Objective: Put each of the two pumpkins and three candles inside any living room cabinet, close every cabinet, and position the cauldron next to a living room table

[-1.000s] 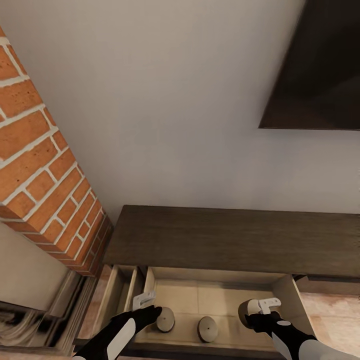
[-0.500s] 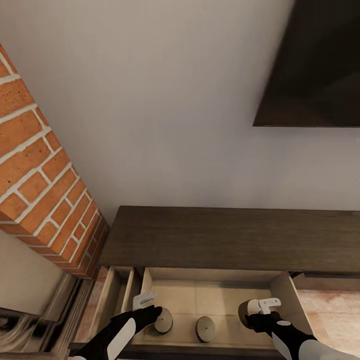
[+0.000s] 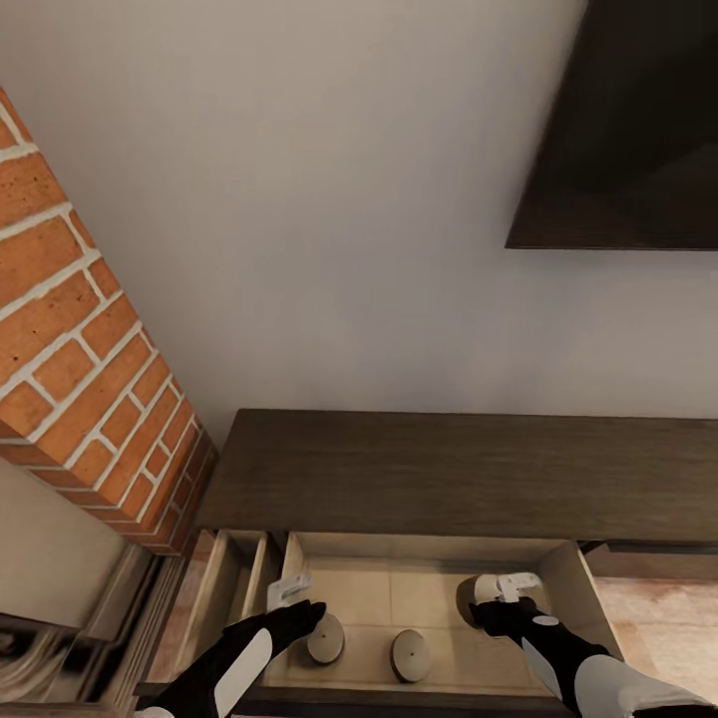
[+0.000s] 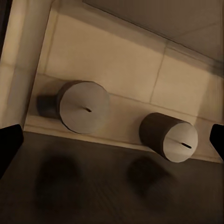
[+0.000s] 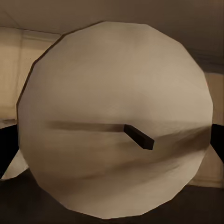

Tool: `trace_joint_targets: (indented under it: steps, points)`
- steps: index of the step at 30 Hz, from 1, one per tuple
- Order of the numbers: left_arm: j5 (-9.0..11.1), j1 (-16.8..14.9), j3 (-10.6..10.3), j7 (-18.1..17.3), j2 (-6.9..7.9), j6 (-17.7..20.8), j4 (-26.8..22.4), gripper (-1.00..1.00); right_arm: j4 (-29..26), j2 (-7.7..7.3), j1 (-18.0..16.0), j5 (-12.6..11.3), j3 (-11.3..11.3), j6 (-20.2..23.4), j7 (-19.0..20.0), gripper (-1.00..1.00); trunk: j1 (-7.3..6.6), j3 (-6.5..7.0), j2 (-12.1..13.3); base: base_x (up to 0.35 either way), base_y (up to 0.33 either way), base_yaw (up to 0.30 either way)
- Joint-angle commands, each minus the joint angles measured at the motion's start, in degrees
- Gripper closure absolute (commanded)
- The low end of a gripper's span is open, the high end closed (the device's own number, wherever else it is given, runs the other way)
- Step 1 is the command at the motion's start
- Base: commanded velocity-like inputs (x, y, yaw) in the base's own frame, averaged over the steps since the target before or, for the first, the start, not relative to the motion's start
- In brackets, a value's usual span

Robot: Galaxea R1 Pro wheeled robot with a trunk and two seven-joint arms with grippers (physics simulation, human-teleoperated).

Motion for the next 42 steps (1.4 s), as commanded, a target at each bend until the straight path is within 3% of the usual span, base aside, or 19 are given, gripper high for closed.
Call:
trace_joint_targets:
  steps: [1, 12, 20, 21, 27, 42]
  points:
    - [0.0, 0.0, 0.0, 0.0, 0.02, -0.1, -0.1, -1.00, 0.1, 0.33, 0.0, 0.0, 0.0, -0.3, -0.1, 1.00, 0.00, 0.00, 0.0, 0.000, 0.000, 0.000]
    - [0.0, 0.0, 0.0, 0.0, -0.05, -0.3, -0.2, -1.00, -0.4, 3.79, -0.1, 0.1, 0.1, 2.0, -0.9, 1.00, 0.00, 0.00, 0.0, 0.000, 0.000, 0.000]
    - [0.0, 0.1, 0.0, 0.0, -0.03, -0.3, -0.2, -1.00, -0.8, 3.97, -0.1, 0.1, 0.1, 4.6, -3.1, 1.00, 0.00, 0.00, 0.0, 0.000, 0.000, 0.000]
    - [0.0, 0.1, 0.0, 0.0, -0.04, -0.3, -0.2, -1.00, -0.8, 3.96, -0.2, 0.0, 0.1, 14.1, -6.4, 1.00, 0.00, 0.00, 0.0, 0.000, 0.000, 0.000]
    - [0.0, 0.1, 0.0, 0.0, -0.04, -0.3, -0.2, -1.00, -0.8, 3.93, -0.3, -0.2, -0.1, 14.2, -10.0, 1.00, 0.00, 0.00, 0.0, 0.000, 0.000, 0.000]
    - [0.1, 0.1, -0.2, 0.0, -0.13, -0.2, -1.8, -1.00, -0.8, 3.80, -0.3, 0.0, -0.1, 14.2, -10.3, 1.00, 0.00, 0.00, 0.0, 0.000, 0.000, 0.000]
